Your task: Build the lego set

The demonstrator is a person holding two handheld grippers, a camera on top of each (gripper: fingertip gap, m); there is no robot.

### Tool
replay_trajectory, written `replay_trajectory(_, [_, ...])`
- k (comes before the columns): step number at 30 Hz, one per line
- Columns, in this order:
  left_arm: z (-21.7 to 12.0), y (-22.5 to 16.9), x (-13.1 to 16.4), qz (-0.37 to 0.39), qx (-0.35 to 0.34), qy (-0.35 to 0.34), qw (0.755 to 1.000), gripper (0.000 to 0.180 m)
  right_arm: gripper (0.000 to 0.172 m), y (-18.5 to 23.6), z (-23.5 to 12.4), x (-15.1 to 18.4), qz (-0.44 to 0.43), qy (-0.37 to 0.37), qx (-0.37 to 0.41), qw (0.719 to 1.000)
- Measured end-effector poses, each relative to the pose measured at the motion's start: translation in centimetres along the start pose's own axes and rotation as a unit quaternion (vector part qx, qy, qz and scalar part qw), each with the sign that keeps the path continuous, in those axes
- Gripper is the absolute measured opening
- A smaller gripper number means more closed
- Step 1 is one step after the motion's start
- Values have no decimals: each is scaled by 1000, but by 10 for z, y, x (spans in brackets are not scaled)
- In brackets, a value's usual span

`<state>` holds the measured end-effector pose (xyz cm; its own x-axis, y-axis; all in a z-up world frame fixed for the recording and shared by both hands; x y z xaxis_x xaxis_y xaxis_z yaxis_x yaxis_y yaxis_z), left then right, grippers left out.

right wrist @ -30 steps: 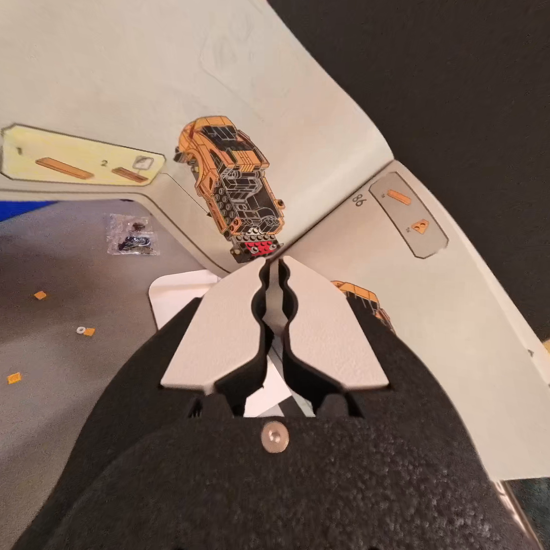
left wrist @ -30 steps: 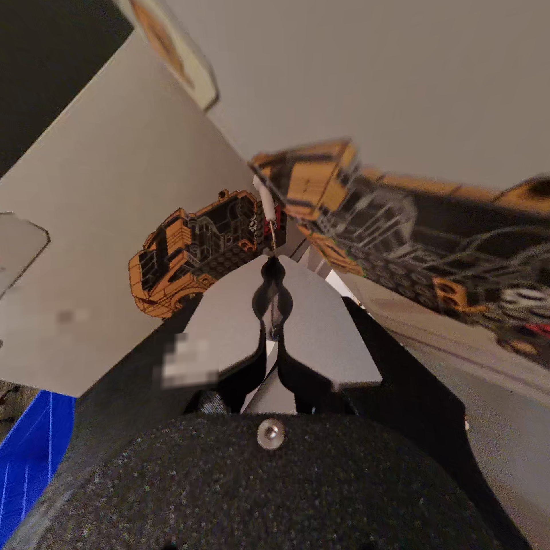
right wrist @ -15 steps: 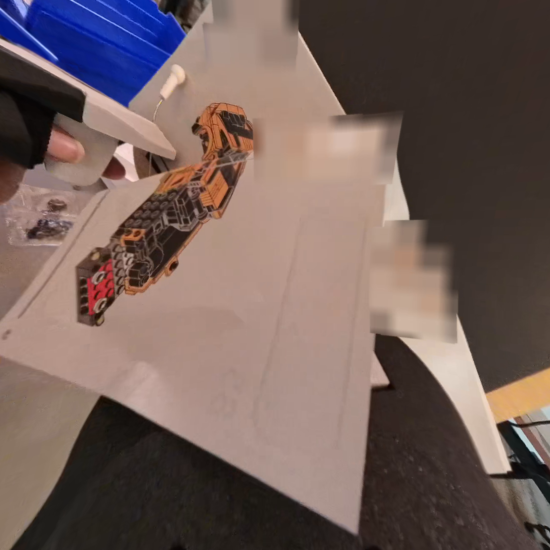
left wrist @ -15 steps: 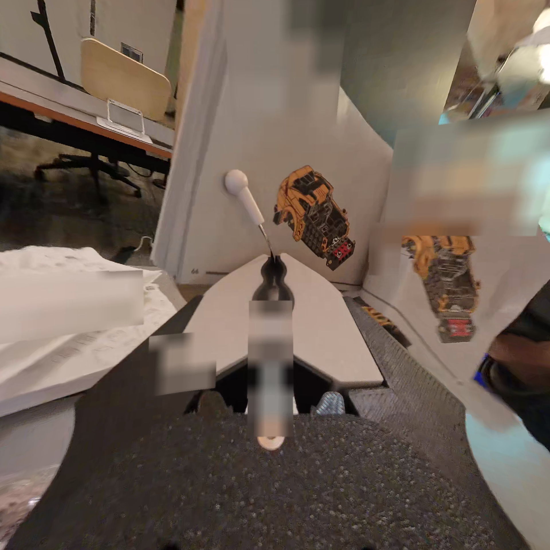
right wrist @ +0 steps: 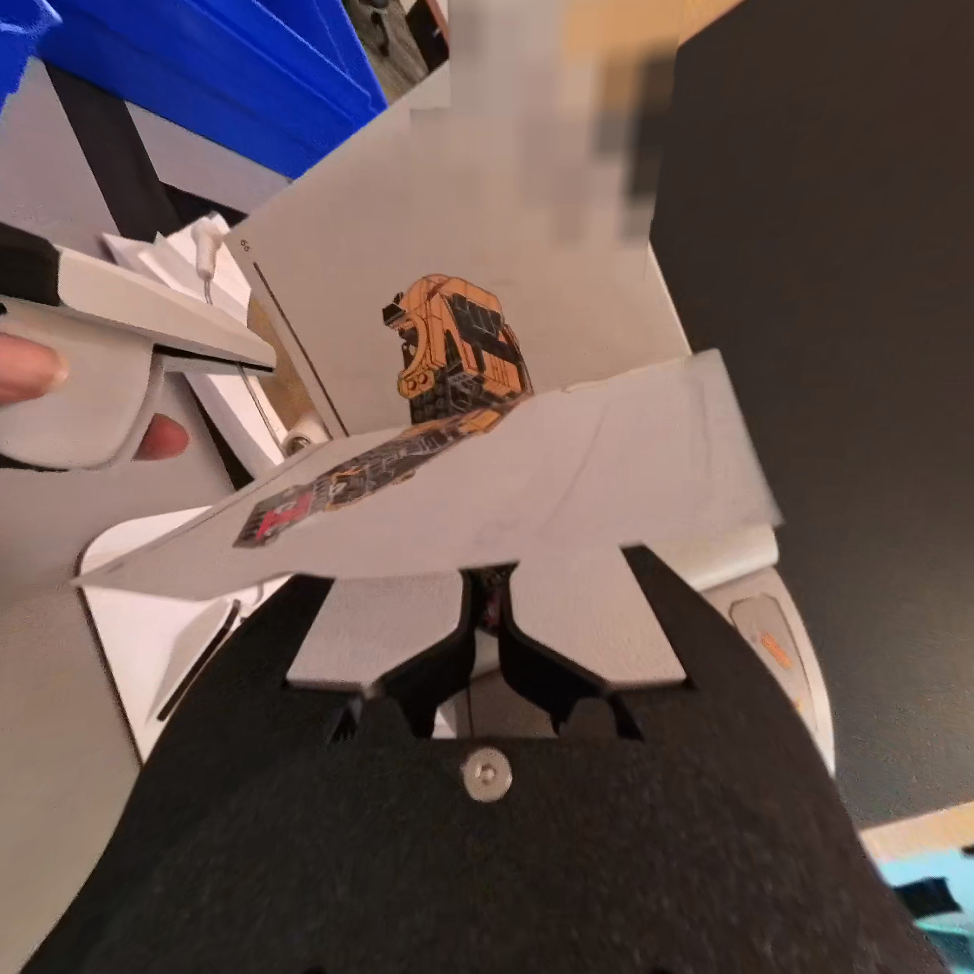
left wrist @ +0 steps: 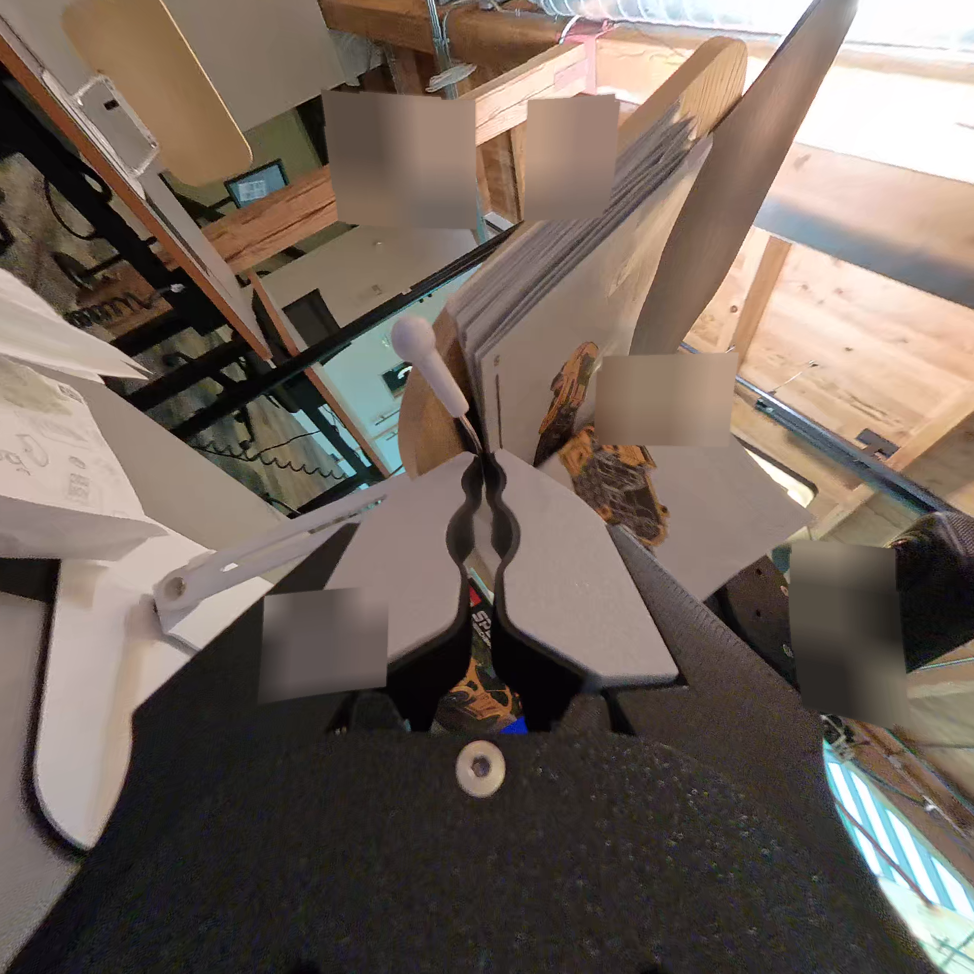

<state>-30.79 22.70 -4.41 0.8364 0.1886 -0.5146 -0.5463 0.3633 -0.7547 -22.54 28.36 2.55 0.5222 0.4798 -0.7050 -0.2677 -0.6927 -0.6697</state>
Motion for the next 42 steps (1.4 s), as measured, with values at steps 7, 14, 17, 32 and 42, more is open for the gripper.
replay_trajectory(7, [-3,3,4,-27,21,-26,999,1,2,12,26,-40,-54,12,25,998])
replay_trajectory(14, [-5,-5,5,53,-6,-31,998,1,1,23,36,-55,-93,6,15,996])
replay_trajectory(17, [-2,-16,2,165,-41,-11,985,0,0,24,34,-48,-89,-15,5,996])
replay_trajectory(32, [33,-41,-5,547,-99,248,793,7,0,-34,-14,-32,192,-81,-133,969])
replay_trajectory(42, [33,-52,1,579,-158,243,762,7,0,-33,-19,55,14,57,11,998])
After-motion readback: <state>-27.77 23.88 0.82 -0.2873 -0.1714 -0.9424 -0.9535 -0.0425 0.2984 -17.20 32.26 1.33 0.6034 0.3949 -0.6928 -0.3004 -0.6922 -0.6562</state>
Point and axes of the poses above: each gripper's, where its closed fingertips meet, z out along the fingers, x out of its underside, y = z × x across the jaws, the point moved 4 cm from there along -z, back along the fingers, and after that the axes turned 9 degrees about z, right-handed, at the moved point
